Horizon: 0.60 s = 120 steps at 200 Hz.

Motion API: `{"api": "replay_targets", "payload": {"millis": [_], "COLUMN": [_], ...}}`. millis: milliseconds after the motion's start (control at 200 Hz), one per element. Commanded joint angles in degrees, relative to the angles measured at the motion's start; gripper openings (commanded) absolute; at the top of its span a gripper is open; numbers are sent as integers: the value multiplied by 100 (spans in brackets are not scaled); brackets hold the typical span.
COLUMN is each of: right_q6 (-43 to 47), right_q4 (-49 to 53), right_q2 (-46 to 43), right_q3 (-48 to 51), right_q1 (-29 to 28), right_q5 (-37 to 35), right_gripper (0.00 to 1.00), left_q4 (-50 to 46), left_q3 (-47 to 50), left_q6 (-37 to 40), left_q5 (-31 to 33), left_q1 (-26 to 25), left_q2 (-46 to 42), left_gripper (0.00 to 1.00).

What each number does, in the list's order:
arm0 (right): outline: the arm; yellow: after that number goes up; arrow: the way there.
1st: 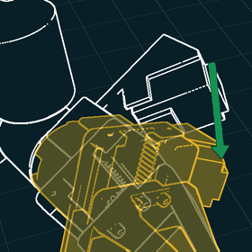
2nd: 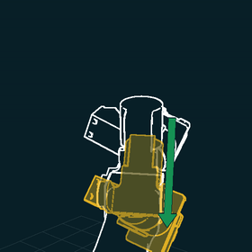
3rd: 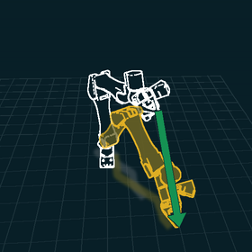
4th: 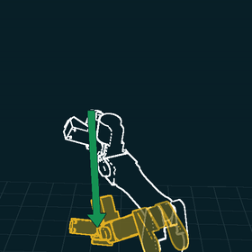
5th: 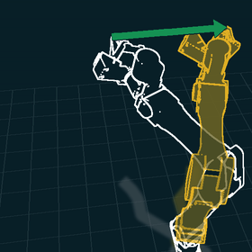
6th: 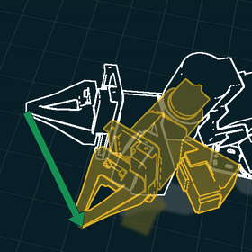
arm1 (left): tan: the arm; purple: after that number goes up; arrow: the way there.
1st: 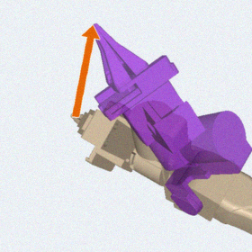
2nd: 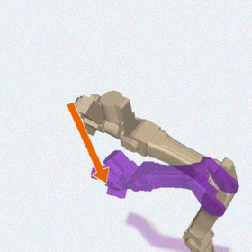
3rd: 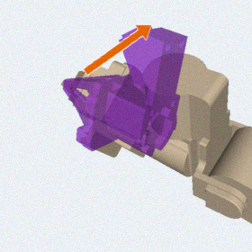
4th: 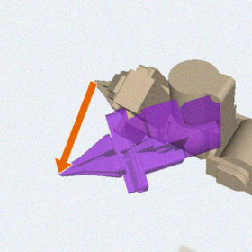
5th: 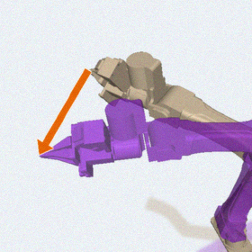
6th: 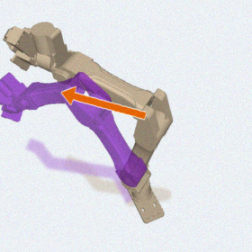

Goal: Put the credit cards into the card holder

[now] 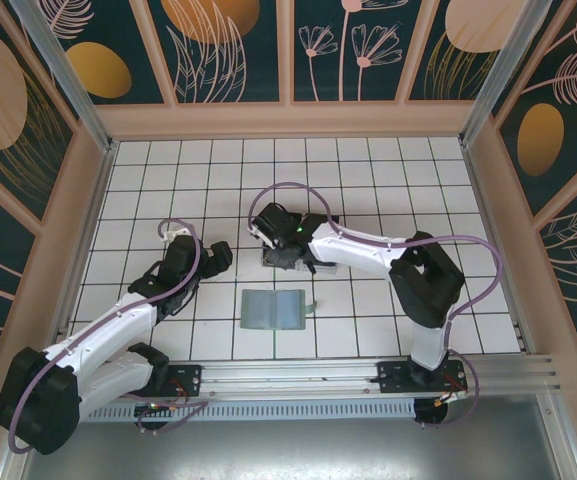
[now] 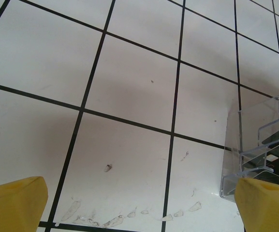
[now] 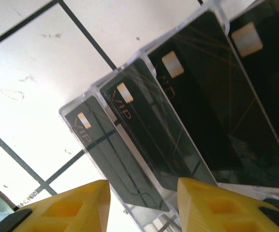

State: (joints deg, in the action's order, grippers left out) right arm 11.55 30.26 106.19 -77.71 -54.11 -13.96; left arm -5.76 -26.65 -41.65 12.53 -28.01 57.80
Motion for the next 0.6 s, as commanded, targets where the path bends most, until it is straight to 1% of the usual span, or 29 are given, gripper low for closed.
{"api": "replay_targets", "payload": {"millis": [0, 395, 596], "right_q6": [131, 204, 207], "right_q4": [72, 94, 283], "right_q2": [228, 582, 546], "right_q3": [-252, -404, -484], "right_q1": [20, -4, -125], "right_q5": [-129, -150, -81], "right_gripper": [42, 42, 38], "left_q4": [128, 172, 187], "left_q3": [37, 62, 33], "left_q6": [-55, -56, -61], "left_q5": [-14, -23, -15], "left_q1": [50, 48, 52], "left_q2": [12, 12, 34], "left_gripper": [99, 99, 99]}}
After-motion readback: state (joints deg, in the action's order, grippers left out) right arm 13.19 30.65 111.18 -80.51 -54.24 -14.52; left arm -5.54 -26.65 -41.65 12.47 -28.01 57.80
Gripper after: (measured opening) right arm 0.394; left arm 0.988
